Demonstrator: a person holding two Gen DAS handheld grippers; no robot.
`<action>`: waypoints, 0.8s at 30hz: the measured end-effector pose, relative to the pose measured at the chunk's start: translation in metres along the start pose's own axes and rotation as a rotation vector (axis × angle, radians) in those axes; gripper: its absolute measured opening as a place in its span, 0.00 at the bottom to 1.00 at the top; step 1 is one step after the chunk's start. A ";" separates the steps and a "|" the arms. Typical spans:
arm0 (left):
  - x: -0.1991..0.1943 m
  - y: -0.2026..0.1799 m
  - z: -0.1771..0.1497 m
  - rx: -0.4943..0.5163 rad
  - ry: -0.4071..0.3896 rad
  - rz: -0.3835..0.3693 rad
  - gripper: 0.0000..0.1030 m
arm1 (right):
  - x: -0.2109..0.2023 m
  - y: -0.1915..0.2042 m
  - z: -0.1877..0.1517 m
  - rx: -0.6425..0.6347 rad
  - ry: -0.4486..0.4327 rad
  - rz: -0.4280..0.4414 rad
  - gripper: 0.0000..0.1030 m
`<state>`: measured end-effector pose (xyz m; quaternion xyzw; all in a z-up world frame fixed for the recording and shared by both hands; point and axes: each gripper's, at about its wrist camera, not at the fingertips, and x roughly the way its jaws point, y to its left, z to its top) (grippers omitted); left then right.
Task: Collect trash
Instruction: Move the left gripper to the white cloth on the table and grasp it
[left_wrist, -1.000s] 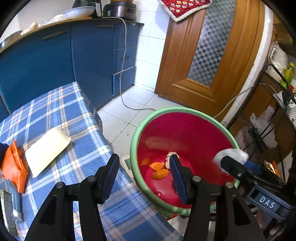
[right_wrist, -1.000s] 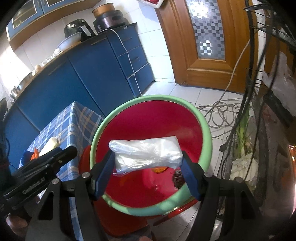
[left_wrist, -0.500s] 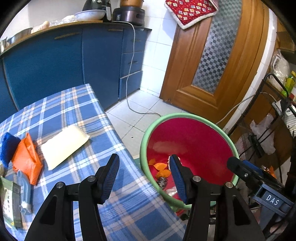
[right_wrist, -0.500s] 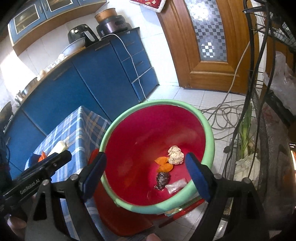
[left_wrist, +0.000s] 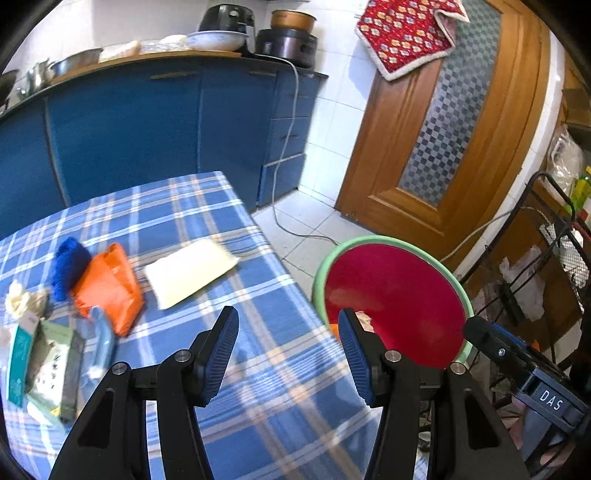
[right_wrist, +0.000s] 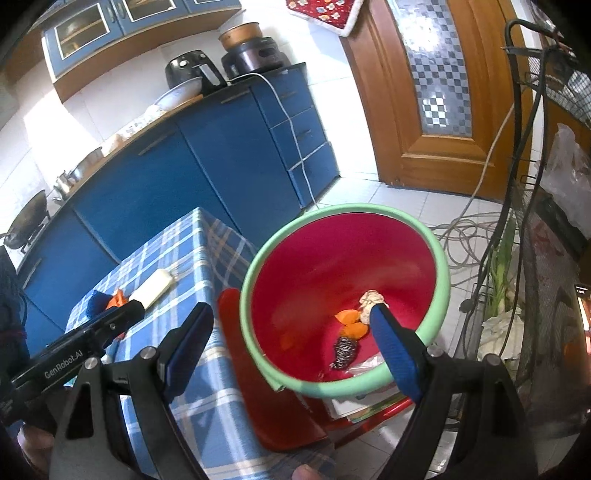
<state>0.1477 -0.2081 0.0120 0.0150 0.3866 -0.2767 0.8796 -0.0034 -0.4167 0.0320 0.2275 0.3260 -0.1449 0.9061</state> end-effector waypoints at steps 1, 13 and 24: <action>-0.004 0.003 -0.001 -0.006 -0.004 0.003 0.56 | -0.002 0.003 -0.001 -0.005 0.000 0.004 0.84; -0.045 0.050 -0.020 -0.084 -0.037 0.078 0.56 | -0.009 0.038 -0.017 -0.063 0.021 0.066 0.84; -0.075 0.111 -0.031 -0.172 -0.074 0.186 0.56 | -0.004 0.069 -0.032 -0.116 0.059 0.103 0.84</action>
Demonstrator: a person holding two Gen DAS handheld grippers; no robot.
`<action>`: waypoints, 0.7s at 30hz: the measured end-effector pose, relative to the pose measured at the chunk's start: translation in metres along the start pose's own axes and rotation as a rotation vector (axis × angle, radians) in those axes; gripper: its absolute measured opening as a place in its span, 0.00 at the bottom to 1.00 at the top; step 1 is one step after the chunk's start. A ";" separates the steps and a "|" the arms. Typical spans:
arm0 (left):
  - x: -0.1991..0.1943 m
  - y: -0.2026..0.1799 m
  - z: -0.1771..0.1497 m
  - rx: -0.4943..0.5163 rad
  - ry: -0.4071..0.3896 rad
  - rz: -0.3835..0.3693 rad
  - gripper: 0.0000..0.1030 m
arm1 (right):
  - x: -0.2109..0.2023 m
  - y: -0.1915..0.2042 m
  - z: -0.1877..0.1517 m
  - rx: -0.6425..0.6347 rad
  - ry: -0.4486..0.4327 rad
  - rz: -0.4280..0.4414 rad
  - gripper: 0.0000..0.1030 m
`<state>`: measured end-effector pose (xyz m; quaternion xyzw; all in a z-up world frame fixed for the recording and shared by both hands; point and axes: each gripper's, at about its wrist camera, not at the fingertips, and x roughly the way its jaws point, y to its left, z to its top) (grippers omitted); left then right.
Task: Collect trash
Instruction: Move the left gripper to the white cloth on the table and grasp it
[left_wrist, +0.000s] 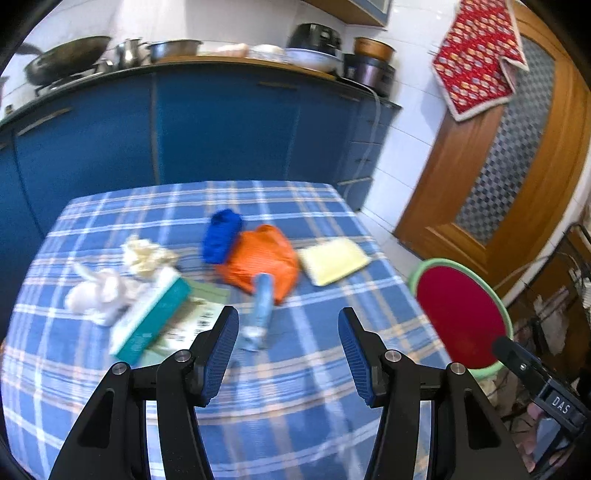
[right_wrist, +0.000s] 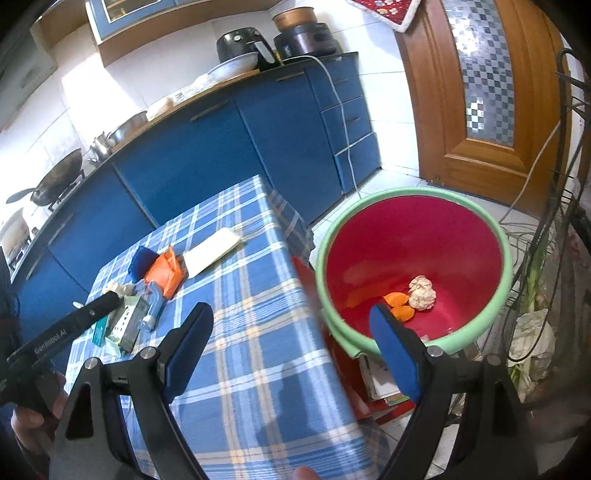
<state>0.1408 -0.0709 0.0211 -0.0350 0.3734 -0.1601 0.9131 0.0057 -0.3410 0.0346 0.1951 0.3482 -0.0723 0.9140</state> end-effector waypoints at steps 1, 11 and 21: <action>-0.002 0.006 0.000 -0.008 -0.005 0.010 0.56 | 0.001 0.003 -0.001 -0.005 0.004 0.002 0.84; -0.014 0.062 0.005 -0.077 -0.042 0.104 0.56 | 0.012 0.024 -0.006 -0.042 0.037 0.014 0.84; -0.002 0.117 0.006 -0.150 -0.031 0.191 0.56 | 0.024 0.037 -0.010 -0.065 0.069 0.008 0.84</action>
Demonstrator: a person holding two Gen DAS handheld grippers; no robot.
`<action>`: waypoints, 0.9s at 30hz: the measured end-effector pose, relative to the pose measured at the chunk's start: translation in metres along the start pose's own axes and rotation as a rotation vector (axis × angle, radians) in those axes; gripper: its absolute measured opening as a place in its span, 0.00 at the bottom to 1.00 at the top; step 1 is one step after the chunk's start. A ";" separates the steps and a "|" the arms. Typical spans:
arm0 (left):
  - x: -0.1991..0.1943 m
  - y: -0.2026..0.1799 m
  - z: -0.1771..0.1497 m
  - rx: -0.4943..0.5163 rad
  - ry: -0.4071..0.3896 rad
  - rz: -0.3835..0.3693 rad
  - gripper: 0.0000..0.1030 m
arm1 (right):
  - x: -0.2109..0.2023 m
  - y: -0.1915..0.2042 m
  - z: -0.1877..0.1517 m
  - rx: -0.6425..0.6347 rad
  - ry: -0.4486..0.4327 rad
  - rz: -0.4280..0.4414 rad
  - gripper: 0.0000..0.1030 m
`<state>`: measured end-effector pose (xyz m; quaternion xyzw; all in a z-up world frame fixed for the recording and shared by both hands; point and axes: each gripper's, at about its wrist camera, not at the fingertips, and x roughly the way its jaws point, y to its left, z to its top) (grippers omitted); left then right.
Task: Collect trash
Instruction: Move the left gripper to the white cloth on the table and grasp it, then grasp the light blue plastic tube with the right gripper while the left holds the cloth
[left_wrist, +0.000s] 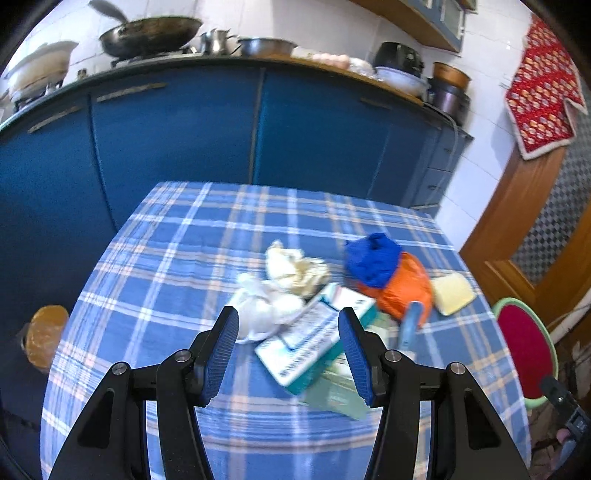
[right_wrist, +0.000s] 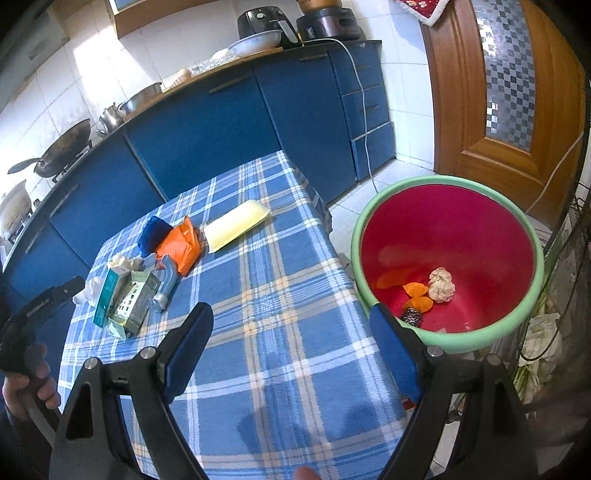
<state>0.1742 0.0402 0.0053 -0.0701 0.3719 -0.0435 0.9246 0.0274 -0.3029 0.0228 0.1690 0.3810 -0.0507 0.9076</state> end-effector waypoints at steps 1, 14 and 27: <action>0.004 0.004 0.000 -0.007 0.006 0.001 0.56 | 0.001 0.002 0.000 -0.003 0.003 0.000 0.84; 0.048 0.029 0.004 -0.062 0.069 -0.029 0.56 | 0.018 0.026 0.000 -0.056 0.042 -0.014 0.84; 0.069 0.046 0.015 -0.126 0.071 -0.119 0.29 | 0.039 0.061 0.004 -0.128 0.073 -0.008 0.84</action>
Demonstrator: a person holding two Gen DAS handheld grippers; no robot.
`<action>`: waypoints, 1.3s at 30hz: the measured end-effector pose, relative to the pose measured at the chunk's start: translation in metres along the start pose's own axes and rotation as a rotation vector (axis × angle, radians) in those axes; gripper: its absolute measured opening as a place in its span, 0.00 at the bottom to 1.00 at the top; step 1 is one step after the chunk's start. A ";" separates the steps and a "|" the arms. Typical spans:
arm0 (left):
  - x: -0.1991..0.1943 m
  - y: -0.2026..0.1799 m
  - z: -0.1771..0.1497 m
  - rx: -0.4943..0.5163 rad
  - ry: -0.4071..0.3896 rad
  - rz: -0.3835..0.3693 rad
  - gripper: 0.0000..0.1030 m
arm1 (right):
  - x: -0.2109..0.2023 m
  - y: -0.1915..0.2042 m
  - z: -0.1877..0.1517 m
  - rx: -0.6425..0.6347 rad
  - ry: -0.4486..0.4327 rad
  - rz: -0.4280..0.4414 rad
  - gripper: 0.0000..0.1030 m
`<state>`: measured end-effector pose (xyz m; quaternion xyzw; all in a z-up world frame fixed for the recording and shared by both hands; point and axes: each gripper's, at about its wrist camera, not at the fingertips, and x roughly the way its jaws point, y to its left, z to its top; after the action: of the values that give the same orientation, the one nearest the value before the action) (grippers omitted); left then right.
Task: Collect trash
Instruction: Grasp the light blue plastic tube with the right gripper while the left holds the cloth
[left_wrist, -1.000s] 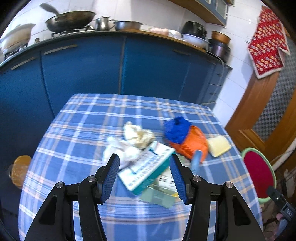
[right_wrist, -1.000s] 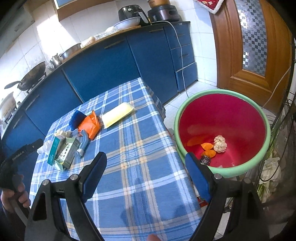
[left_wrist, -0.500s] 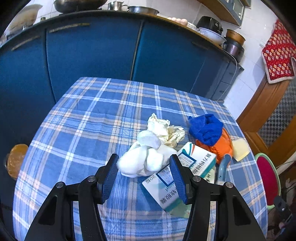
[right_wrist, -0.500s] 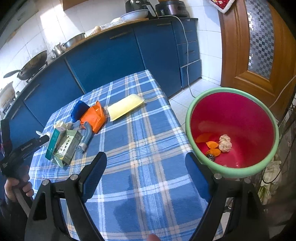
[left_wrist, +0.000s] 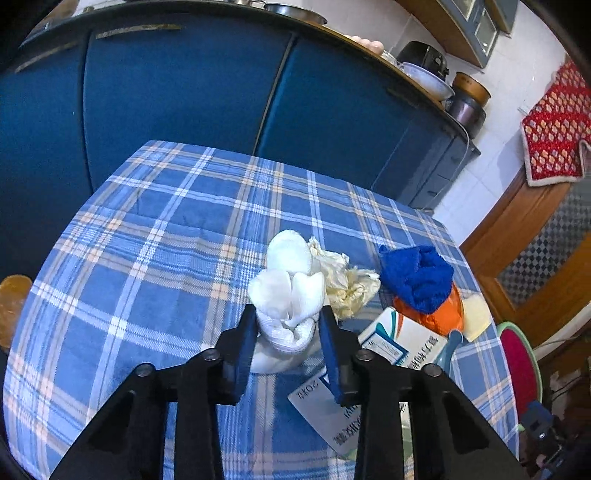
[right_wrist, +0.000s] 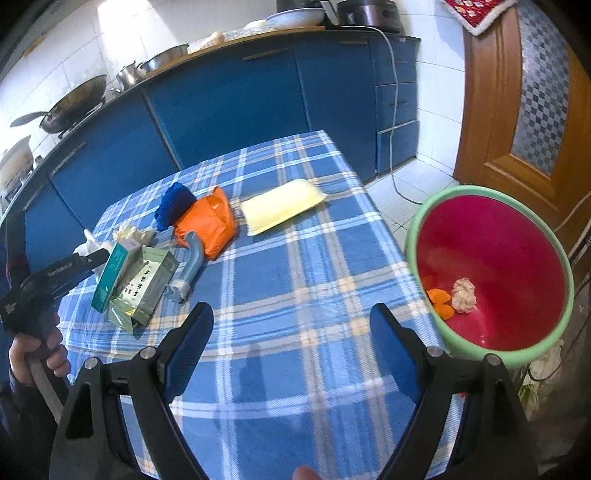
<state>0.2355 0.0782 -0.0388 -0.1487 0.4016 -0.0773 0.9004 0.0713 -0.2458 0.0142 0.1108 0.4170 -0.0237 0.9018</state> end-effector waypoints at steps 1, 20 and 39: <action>0.001 0.002 0.000 -0.005 -0.001 -0.005 0.26 | 0.002 0.004 0.001 -0.008 0.002 0.002 0.84; 0.004 0.018 -0.003 -0.052 -0.046 -0.060 0.23 | 0.067 0.069 0.018 -0.066 0.101 0.091 0.64; 0.002 0.021 -0.004 -0.065 -0.048 -0.077 0.23 | 0.092 0.100 0.015 -0.140 0.131 0.095 0.37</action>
<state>0.2345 0.0965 -0.0496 -0.1948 0.3761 -0.0950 0.9009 0.1562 -0.1467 -0.0277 0.0686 0.4701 0.0556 0.8782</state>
